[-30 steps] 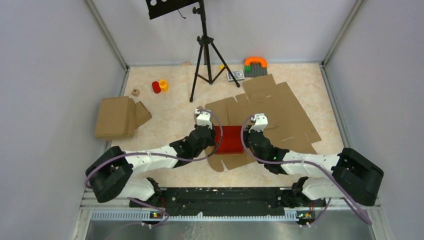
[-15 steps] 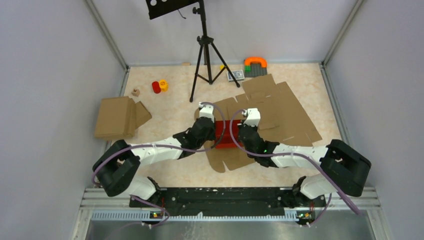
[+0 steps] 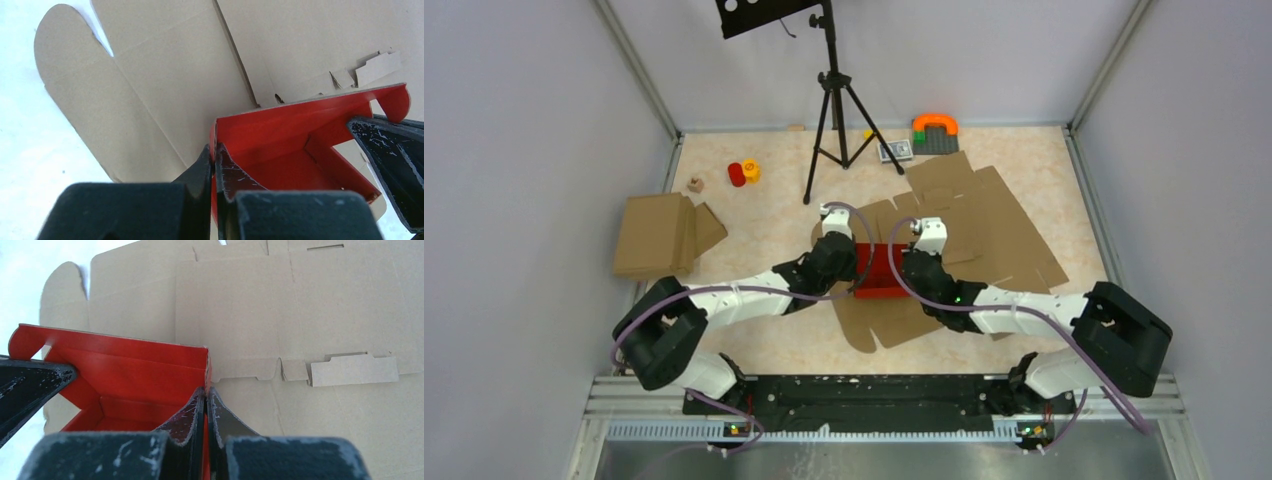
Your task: Fold the paper box
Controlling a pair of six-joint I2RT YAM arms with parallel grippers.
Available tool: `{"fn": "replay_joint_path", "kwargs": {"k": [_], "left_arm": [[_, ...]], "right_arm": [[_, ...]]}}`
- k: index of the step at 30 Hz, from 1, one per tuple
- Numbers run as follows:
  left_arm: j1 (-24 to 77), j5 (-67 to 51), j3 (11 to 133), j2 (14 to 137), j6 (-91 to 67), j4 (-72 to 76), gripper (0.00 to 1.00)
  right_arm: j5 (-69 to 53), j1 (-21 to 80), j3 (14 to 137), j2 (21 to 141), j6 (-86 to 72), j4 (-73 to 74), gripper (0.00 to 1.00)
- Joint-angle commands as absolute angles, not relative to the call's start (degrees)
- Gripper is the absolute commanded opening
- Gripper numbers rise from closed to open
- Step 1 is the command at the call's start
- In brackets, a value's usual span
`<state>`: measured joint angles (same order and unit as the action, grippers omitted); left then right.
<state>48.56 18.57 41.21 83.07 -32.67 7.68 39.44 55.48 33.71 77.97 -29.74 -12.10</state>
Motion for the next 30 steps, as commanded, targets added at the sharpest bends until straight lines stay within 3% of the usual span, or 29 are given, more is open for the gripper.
{"fn": "replay_joint_path", "kwargs": {"k": [1,19,30], "left_arm": [[51.6,12.5,42.6,85.4,-39.2,4.7,0.0],[51.5,11.7,52.1,84.0,-41.0,-6.6,0.0],[51.6,10.7,41.3,79.2,-43.0,4.4,0.0]], "right_arm": [[29.3,56.4,31.8,76.1,-34.0,-11.8,0.0],[28.1,56.4,33.2,71.4,-29.7,-11.0,0.0],[23.4,56.4,26.1,68.0,-29.2,-15.6,0.01]]}}
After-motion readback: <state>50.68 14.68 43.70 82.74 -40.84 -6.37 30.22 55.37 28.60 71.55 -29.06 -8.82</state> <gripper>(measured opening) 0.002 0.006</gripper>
